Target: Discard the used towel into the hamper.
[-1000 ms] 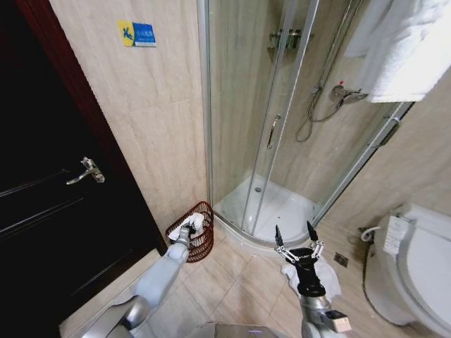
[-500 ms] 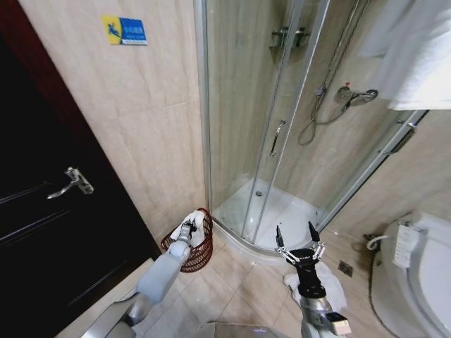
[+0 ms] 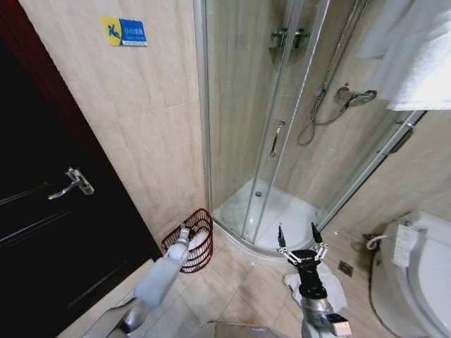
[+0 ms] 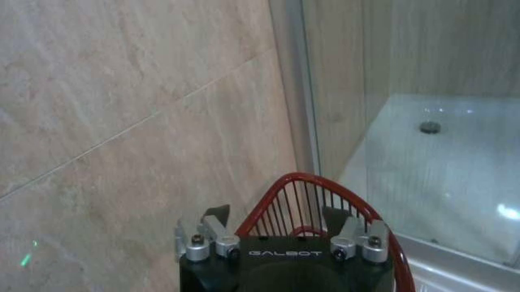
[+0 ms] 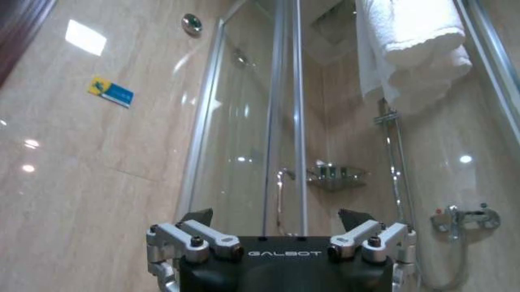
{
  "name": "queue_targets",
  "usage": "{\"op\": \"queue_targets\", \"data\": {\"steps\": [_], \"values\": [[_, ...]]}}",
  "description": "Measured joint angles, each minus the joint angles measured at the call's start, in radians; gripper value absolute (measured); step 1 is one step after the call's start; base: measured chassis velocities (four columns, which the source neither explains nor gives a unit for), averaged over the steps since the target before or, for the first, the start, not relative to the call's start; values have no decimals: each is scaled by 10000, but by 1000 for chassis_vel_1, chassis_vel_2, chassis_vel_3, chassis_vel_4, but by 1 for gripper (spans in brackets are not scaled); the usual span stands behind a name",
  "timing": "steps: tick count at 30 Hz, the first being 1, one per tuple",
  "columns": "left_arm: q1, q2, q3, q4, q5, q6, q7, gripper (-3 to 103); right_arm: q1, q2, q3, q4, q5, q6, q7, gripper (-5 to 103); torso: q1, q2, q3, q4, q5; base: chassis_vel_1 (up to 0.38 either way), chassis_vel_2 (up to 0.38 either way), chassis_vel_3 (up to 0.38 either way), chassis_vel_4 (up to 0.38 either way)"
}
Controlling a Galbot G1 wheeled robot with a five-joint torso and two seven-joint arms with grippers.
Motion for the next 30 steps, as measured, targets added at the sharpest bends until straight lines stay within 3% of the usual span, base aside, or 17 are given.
{"op": "queue_targets", "data": {"steps": [6,12,20,23,30], "values": [[387,144,-198,-413,639,-95,-15,98,-11,-5,-11,32,-231,-7,308,100,0,0,0,1,0,0,0,0,0],[881,405,-533,-1034,684,-267,206,100,16,25,-75,121,-525,-258,462,100,0,0,0,2,0,0,0,0,0],[2047,860,-1541,-2492,6,-248,712,100,304,11,127,405,-418,-845,776,100,0,-1,0,2,-1,0,0,0,0],[3275,1173,-2351,-4140,-603,96,1195,100,577,37,30,545,-600,-1079,828,100,0,-2,0,7,-3,0,0,0,0],[4799,1132,-3640,-6370,-1520,283,1987,100,651,332,-167,690,-824,-1289,746,100,-1,-2,0,0,-2,0,0,0,0]]}}
